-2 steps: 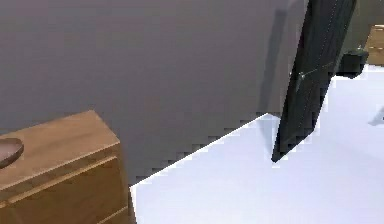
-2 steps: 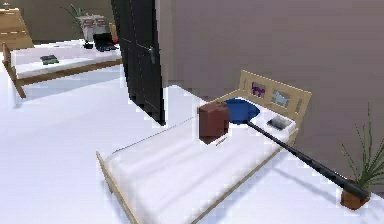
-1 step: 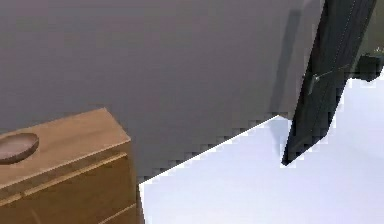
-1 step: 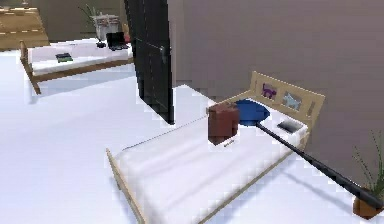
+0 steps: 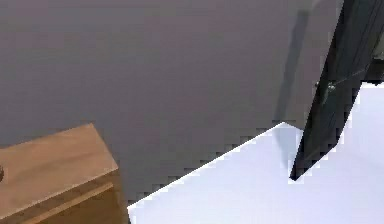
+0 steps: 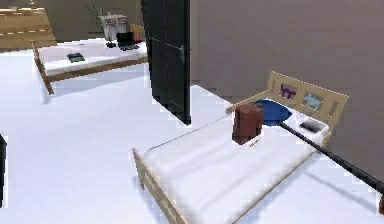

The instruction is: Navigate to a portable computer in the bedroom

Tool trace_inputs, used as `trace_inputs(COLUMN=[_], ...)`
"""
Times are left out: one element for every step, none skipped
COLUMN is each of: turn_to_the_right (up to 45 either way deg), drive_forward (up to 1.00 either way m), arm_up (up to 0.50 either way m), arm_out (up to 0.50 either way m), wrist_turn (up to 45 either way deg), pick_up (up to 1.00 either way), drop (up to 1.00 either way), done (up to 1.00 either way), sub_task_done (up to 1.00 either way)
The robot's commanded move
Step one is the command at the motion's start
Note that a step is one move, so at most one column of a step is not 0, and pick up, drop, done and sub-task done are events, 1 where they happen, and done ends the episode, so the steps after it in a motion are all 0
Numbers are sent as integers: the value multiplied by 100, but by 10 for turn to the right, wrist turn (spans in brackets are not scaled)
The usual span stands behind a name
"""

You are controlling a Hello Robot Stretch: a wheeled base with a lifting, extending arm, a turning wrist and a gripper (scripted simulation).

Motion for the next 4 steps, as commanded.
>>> trace_inputs(turn_to_the_right=[450,60,0,30], drive_forward=[0,0,100,0], arm_up=[0,0,0,0], arm_out=[0,0,0,0], wrist_turn=[0,0,0,0], pick_up=[0,0,0,0], drop=[0,0,0,0], done=[0,0,0,0], sub_task_done=[0,0,0,0])
